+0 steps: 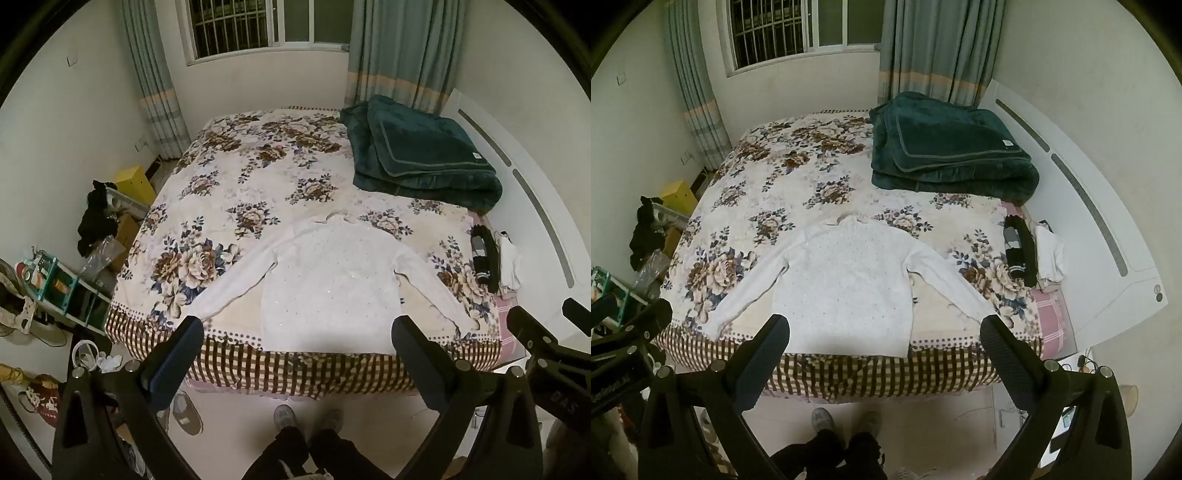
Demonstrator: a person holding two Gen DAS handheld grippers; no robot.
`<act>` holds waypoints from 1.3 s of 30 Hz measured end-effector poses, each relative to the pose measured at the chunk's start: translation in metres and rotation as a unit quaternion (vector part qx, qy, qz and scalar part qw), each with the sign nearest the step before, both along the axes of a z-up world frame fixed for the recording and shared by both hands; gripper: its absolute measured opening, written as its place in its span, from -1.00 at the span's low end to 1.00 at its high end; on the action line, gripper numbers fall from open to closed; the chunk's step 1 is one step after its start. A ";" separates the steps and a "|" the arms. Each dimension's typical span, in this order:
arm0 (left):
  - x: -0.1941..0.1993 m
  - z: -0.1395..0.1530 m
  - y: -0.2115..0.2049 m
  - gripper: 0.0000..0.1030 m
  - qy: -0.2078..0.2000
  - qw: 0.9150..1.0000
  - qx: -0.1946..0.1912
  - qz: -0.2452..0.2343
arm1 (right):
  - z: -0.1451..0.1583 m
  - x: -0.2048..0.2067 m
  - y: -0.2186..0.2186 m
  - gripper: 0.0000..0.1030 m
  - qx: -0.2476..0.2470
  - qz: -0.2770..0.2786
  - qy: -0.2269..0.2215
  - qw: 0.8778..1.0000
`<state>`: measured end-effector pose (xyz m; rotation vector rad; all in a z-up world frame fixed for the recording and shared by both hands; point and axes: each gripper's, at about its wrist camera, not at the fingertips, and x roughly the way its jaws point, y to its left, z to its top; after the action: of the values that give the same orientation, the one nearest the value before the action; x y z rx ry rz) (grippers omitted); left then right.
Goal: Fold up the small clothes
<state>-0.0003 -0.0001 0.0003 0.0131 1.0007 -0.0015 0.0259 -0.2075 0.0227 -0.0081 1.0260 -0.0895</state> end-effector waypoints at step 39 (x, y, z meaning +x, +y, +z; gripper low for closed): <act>0.001 0.001 0.008 1.00 0.002 1.000 -0.003 -0.001 | 0.006 0.000 0.004 1.00 -0.002 0.001 -0.002 1.000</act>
<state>0.0003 0.0079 0.0010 0.0077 1.0053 -0.0064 0.0254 -0.2033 0.0287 -0.0126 1.0221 -0.0888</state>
